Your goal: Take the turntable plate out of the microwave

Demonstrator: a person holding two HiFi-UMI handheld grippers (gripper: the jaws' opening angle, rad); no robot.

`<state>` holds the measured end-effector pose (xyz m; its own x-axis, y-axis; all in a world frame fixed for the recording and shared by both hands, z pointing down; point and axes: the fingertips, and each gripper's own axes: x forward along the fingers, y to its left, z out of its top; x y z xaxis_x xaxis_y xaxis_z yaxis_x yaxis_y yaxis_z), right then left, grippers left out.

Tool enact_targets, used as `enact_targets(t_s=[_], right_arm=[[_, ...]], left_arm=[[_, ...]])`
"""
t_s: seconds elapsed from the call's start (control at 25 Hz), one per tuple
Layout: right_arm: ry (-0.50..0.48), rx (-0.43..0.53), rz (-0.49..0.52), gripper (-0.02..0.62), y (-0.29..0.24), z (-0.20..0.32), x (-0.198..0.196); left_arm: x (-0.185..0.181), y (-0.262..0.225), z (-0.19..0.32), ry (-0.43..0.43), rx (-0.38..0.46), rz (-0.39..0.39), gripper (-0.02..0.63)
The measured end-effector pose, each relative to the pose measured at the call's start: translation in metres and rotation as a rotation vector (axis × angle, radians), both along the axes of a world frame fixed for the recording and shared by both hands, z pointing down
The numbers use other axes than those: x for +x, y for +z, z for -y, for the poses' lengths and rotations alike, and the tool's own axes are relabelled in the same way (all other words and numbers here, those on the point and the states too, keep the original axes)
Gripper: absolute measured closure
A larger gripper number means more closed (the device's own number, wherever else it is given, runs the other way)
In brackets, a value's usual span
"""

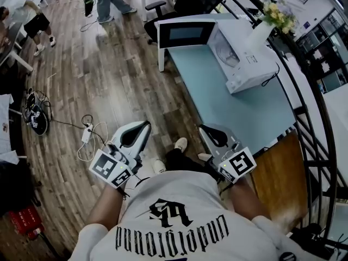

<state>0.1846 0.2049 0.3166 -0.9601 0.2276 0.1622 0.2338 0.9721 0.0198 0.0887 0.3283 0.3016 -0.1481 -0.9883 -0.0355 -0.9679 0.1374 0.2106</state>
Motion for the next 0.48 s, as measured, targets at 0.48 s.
enact_targets(t_s=[0.48], right_arm=[[-0.021,-0.044,-0.001,0.592,0.016,0.041,-0.08]], left_arm=[[-0.072,0.016,0.042,-0.02,-0.052,-0.016,0.557]])
